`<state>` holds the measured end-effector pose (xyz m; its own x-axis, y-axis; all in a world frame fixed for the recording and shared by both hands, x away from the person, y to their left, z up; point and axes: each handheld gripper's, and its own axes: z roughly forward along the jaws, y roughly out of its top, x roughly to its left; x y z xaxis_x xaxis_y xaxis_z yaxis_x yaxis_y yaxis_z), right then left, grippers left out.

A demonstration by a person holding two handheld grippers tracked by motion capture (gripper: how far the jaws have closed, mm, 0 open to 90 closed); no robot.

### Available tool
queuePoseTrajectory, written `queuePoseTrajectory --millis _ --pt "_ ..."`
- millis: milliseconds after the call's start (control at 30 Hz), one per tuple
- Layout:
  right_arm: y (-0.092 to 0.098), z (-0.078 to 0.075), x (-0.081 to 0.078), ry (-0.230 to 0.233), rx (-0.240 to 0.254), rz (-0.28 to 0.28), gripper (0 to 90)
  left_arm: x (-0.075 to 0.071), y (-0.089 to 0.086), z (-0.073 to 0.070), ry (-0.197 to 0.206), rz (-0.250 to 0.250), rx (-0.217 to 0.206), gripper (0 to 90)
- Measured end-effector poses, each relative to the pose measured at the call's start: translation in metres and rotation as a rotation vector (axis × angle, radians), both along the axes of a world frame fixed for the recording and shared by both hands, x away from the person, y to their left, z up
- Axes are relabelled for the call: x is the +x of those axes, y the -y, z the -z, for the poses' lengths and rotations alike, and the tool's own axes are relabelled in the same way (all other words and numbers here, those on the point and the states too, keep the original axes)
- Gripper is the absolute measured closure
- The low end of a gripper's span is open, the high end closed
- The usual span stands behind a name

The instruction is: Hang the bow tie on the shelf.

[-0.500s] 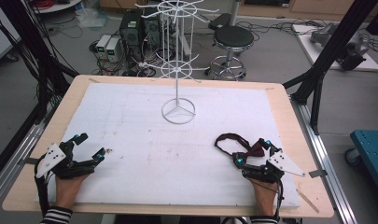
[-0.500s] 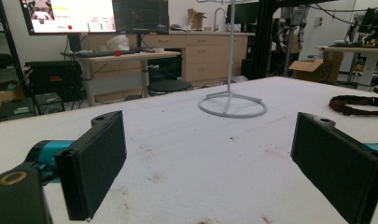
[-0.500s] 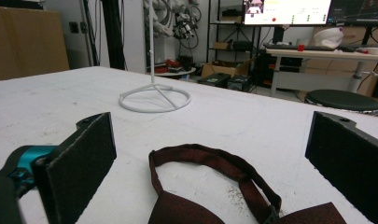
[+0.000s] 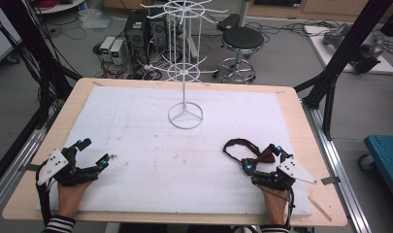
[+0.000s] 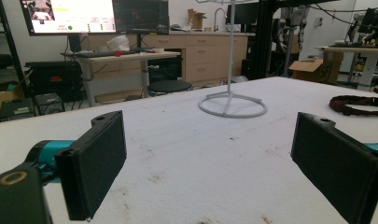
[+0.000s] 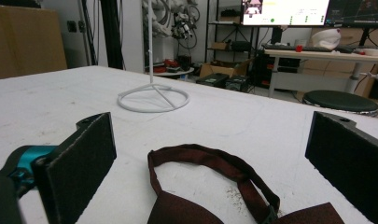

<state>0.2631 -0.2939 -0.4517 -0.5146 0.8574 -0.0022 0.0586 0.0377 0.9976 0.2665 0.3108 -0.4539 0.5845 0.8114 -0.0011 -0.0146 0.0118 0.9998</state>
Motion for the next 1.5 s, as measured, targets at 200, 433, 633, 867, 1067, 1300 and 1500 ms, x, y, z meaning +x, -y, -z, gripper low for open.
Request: queuePoseTrajectory --millis 200,433,633,867,1067,1300,1500 --pt "0.000 0.000 0.000 0.004 -0.009 -0.004 1.0 0.000 0.000 0.000 0.000 0.000 -0.001 10.7" --pt "0.001 -0.001 0.002 -0.012 -0.010 -0.018 1.0 0.000 0.000 0.000 0.001 0.000 0.000 10.7" --pt "0.003 -0.012 0.001 -0.028 -0.045 -0.041 1.0 0.000 0.000 0.000 0.001 -0.001 0.000 10.7" --pt "0.009 -0.039 0.008 -0.059 -0.137 -0.131 1.0 0.000 0.000 0.000 0.002 -0.001 0.004 10.7" --pt "0.012 -0.066 0.014 -0.087 -0.231 -0.205 1.0 0.000 0.000 0.000 0.004 -0.001 0.006 10.7" --pt "0.013 -0.081 0.029 -0.173 -0.354 -0.276 1.1 0.000 0.000 0.000 0.003 -0.002 0.005 10.7" --pt "0.009 -0.088 0.042 -0.255 -0.508 -0.362 1.1 0.000 0.000 0.000 0.001 -0.002 0.004 10.7"
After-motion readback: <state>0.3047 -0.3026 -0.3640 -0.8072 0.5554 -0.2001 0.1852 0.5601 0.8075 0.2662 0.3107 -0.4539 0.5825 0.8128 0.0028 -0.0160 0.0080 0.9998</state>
